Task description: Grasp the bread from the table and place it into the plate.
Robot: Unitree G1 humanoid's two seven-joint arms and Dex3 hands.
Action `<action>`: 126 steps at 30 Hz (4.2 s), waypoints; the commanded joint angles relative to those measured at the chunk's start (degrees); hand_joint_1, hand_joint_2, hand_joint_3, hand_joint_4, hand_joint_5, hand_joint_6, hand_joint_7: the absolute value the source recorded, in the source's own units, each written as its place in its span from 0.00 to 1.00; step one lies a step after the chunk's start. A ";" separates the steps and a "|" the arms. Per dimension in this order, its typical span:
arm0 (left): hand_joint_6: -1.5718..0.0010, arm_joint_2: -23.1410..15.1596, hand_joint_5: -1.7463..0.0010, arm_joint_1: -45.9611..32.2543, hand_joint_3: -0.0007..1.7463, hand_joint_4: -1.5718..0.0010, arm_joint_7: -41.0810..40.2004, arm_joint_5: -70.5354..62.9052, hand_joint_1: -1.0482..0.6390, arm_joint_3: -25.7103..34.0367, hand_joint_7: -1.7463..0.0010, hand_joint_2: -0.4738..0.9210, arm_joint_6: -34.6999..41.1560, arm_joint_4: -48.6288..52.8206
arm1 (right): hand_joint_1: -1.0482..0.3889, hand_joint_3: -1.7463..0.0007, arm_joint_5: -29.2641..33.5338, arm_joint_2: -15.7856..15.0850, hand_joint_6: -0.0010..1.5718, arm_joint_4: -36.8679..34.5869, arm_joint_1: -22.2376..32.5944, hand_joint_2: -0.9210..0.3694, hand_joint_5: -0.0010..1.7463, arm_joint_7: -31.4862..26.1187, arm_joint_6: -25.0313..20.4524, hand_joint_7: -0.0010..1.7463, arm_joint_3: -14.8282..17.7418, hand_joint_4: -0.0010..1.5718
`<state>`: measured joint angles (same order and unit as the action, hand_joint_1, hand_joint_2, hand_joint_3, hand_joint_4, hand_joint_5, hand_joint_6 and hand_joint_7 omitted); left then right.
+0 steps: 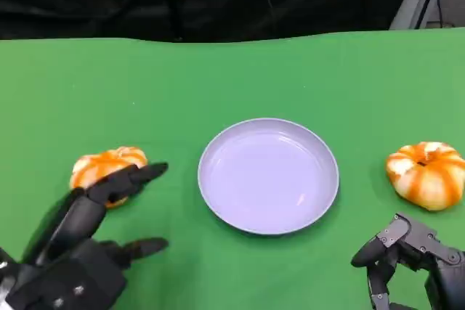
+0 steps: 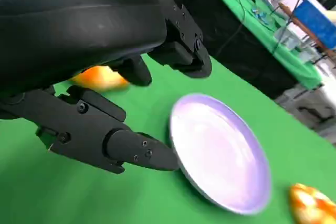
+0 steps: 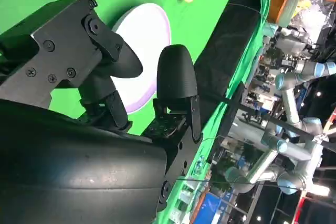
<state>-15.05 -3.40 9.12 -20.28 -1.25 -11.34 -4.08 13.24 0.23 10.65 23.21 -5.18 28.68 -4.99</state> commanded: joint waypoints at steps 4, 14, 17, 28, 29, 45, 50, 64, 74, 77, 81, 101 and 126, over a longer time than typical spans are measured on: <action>0.80 -6.61 0.73 7.67 0.03 0.96 -7.93 -15.40 0.28 -3.33 1.00 1.00 0.77 6.30 | 0.78 0.25 -0.85 -0.11 0.46 0.80 0.65 0.39 0.98 -0.13 -0.39 0.79 0.16 0.51; 0.82 -7.90 0.76 19.38 0.02 0.98 -10.71 -25.80 0.31 -11.26 1.00 1.00 7.19 20.90 | 0.78 0.26 -0.51 -0.21 0.46 0.58 0.84 0.39 0.98 -0.43 0.39 0.78 0.11 0.51; 0.82 -7.23 0.76 23.10 0.02 0.98 -11.15 -27.14 0.32 -14.19 1.00 1.00 8.73 26.94 | 0.78 0.26 -0.56 -0.23 0.46 0.81 0.92 0.39 0.98 -0.37 0.21 0.79 0.09 0.50; 0.80 -1.26 0.80 38.71 0.03 0.92 -12.92 -25.72 0.34 -22.33 0.99 1.00 10.84 56.59 | 0.80 0.25 -0.47 -0.25 0.46 1.36 1.23 0.40 0.98 -0.20 -0.32 0.78 0.05 0.51; 0.80 -0.77 0.81 39.75 0.03 0.91 -13.17 -25.36 0.34 -22.69 1.00 1.00 10.63 58.83 | 0.80 0.25 -0.42 -0.29 0.46 1.32 1.23 0.40 0.98 -0.22 -0.27 0.78 0.10 0.51; 0.34 -2.20 0.00 37.98 0.30 0.45 -41.65 -23.40 0.54 -25.61 0.58 0.85 -8.80 63.06 | 0.79 0.26 -0.10 -0.37 0.47 1.50 1.39 0.40 0.97 -0.27 -0.30 0.77 0.14 0.51; 0.30 -3.35 0.02 35.47 0.47 0.45 -46.53 -23.45 0.57 -24.91 0.62 0.70 -10.00 56.61 | 0.79 0.27 -0.39 -0.17 0.47 1.37 1.18 0.39 0.97 -0.31 -0.54 0.77 0.17 0.51; 0.42 -0.37 0.03 37.49 0.71 0.43 -47.14 -24.96 0.54 -25.65 0.38 0.56 -12.08 46.58 | 0.81 0.26 -0.48 -0.21 0.47 0.82 0.64 0.40 0.97 -0.28 -0.36 0.77 0.17 0.53; 0.54 8.03 0.00 43.70 0.74 0.41 -45.37 -23.99 0.53 -27.49 0.01 0.55 -12.39 55.77 | 0.80 0.26 -0.23 -0.14 0.47 1.06 0.88 0.40 0.97 -0.38 -0.57 0.77 -0.09 0.51; 0.54 10.02 0.00 45.62 0.74 0.41 -44.25 -23.72 0.54 -28.02 0.00 0.56 -12.13 58.68 | 0.80 0.26 -0.11 -0.29 0.47 1.16 0.97 0.40 0.98 -0.34 -0.55 0.77 -0.02 0.52; 0.56 11.94 0.00 47.73 0.70 0.42 -41.48 -23.27 0.54 -28.61 0.00 0.60 -11.94 61.76 | 0.80 0.26 -0.23 -0.29 0.48 1.15 1.02 0.40 0.98 -0.27 -0.57 0.77 -0.06 0.52; 1.00 12.45 1.00 48.80 0.31 1.00 -6.40 -19.67 0.02 -30.95 1.00 1.00 -3.30 55.02 | 0.81 0.25 -0.32 -0.22 0.48 1.72 0.83 0.41 0.97 -0.22 -1.37 0.76 -0.10 0.52; 0.62 5.88 0.52 18.86 0.10 0.70 3.46 11.44 0.38 -9.86 0.89 1.00 -1.14 15.83 | 0.81 0.24 -0.32 -0.28 0.48 1.19 0.83 0.41 0.97 -0.22 -0.74 0.76 -0.18 0.52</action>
<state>-9.16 18.93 12.50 -11.86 -13.63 -13.28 15.55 13.35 0.21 11.73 23.67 -5.19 27.69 -5.26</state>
